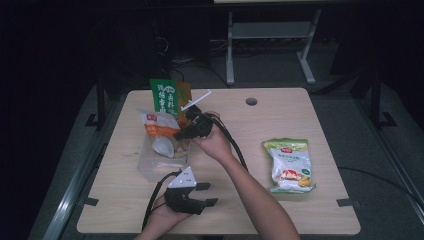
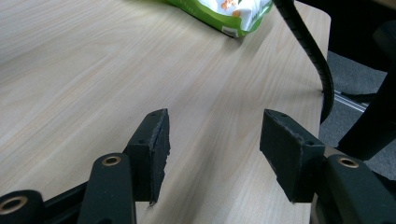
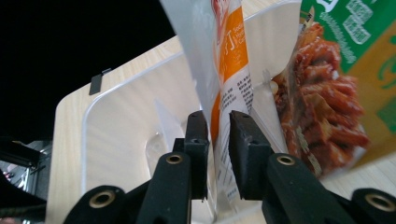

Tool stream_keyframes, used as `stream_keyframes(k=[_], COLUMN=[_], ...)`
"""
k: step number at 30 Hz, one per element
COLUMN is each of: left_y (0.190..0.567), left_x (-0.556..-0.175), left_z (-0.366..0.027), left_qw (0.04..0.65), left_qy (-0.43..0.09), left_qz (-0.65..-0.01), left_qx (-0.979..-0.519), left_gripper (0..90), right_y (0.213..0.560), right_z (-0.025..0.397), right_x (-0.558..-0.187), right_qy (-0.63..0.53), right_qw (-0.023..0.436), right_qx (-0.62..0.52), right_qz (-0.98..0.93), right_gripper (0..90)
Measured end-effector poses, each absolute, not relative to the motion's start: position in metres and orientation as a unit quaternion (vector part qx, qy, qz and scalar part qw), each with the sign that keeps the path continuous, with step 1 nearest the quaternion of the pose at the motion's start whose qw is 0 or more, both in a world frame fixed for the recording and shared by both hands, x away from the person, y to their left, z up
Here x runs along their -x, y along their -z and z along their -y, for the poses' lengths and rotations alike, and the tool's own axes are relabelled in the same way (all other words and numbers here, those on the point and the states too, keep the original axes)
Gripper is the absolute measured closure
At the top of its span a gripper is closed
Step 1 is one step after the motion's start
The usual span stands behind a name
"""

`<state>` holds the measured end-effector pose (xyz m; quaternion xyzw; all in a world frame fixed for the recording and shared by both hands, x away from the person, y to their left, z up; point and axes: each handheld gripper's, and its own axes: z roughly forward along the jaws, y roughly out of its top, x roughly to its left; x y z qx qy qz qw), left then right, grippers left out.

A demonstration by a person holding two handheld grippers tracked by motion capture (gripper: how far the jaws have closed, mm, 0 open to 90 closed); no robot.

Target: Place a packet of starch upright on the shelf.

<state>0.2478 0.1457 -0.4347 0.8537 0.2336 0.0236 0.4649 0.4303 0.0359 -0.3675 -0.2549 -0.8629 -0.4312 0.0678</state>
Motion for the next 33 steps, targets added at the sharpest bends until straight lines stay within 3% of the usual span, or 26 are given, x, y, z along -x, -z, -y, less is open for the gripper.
stream_keyframes(k=[12, 33], left_y=[0.435, 0.439], left_x=[-0.249, -0.252], left_z=[-0.145, -0.143], left_qw=[0.462, 0.455], left_qy=[-0.025, -0.025], left_qz=[-0.233, -0.229], left_qx=[-0.856, -0.86], left_gripper=[39.8, 38.2], right_y=[0.356, 0.358], right_z=[0.008, 0.092], right_x=[-0.423, -0.406], right_qy=[0.431, 0.439], right_qw=[0.071, 0.067], right_qx=[0.254, 0.3], right_qz=[0.863, 0.844], right_gripper=[61.1, 51.7])
